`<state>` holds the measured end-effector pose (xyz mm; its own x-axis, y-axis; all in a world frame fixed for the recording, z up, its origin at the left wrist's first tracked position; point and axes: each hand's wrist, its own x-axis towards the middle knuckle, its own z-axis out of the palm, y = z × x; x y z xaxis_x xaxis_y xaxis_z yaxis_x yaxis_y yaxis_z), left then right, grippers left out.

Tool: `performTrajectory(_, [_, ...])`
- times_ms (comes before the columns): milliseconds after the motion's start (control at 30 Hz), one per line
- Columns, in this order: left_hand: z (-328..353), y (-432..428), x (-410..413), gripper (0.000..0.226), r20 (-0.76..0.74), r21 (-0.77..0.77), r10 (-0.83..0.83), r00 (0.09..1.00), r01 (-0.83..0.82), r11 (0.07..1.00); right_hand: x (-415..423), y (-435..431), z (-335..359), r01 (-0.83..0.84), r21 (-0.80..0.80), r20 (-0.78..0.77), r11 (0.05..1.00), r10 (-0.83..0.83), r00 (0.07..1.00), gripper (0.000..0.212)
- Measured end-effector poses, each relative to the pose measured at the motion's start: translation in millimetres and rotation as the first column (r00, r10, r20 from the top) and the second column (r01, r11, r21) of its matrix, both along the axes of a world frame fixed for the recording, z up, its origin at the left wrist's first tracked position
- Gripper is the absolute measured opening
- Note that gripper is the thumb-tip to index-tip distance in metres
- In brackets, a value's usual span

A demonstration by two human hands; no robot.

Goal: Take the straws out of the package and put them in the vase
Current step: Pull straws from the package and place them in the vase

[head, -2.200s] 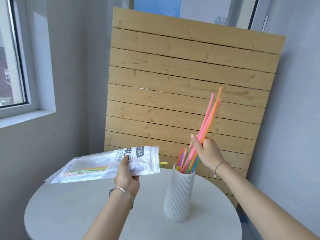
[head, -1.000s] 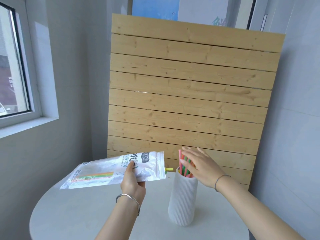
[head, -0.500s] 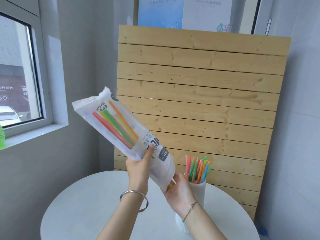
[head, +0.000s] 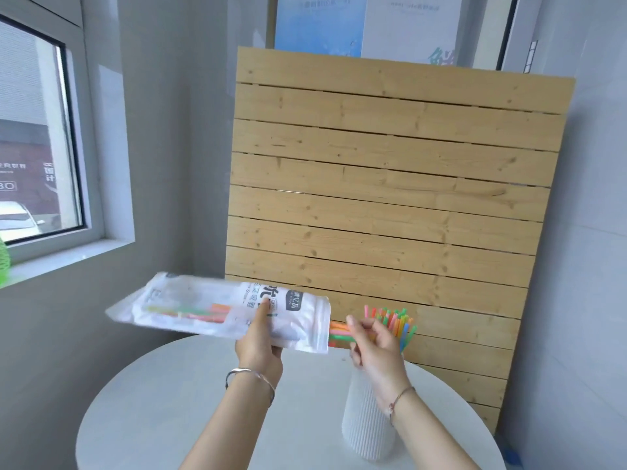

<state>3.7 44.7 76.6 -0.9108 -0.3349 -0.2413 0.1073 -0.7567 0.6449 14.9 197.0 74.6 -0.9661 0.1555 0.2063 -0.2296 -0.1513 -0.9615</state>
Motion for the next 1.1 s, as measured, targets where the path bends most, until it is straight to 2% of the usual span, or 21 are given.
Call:
performTrajectory(133, [-8.3, -2.9, -1.4, 0.015, 0.079, 0.201, -0.056, 0.995, 0.039, 0.979, -8.7, 32.4, 23.4, 0.222, -0.163, -0.114, 0.961, -0.242, 0.963, 0.021])
performTrajectory(233, [-9.7, 4.8, 1.9, 0.018, 0.078, 0.285, -0.085, 0.993, 0.059, 0.957, -12.3, 42.9, 33.5, 0.252, -0.27, -0.156, 0.929, -0.3, 0.941, 0.023])
performTrajectory(300, [-7.3, 13.7, 5.5, 0.014, 0.066, 0.303, -0.107, 0.992, 0.082, 0.95, -12.7, 38.4, 32.4, 0.209, -0.206, -0.14, 0.956, -0.241, 0.961, 0.024])
performTrajectory(367, [-4.3, 23.5, 8.5, 0.006, 0.065, 0.306, -0.122, 0.99, 0.097, 0.947, -12.1, 28.8, 27.0, 0.131, -0.05, -0.085, 0.99, -0.135, 0.987, 0.026])
performTrajectory(433, [-2.8, 30.7, 9.4, 0.008, 0.077, 0.298, -0.135, 0.988, 0.107, 0.949, -11.5, 21.3, 23.2, 0.064, 0.061, -0.029, 0.996, -0.063, 0.998, 0.025])
performTrajectory(567, [-4.0, 27.7, 6.3, 0.004, 0.093, 0.268, -0.126, 0.988, 0.097, 0.959, -11.6, 30.2, 34.2, 0.127, 0.024, -0.088, 0.992, -0.125, 0.988, 0.028])
performTrajectory(700, [-9.1, 20.7, 3.8, 0.034, 0.127, 0.276, -0.031, 0.991, -0.005, 0.961, -9.3, 47.9, 50.0, 0.224, -0.011, -0.166, 0.975, -0.222, 0.961, 0.033])
performTrajectory(800, [-10.7, 29.3, 6.0, 0.038, 0.132, 0.268, -0.044, 0.99, 0.007, 0.963, -8.1, 46.4, 50.7, 0.184, 0.103, -0.22, 0.977, -0.158, 0.963, 0.032])
performTrajectory(900, [-9.7, 42.4, 7.7, 0.039, 0.121, 0.289, -0.073, 0.99, 0.035, 0.957, -8.1, 37.8, 44.5, 0.117, 0.233, -0.211, 0.965, -0.067, 0.975, 0.026])
performTrajectory(1000, [-8.9, 53.7, 8.8, 0.038, 0.113, 0.296, -0.088, 0.99, 0.051, 0.954, -7.5, 34.6, 39.5, 0.054, 0.28, -0.185, 0.958, -0.001, 0.983, 0.031])
performTrajectory(1100, [-8.3, 52.8, 8.5, 0.037, 0.115, 0.29, -0.089, 0.989, 0.052, 0.956, -5.8, 44.7, 45.5, 0.089, 0.302, -0.225, 0.949, -0.02, 0.974, 0.041])
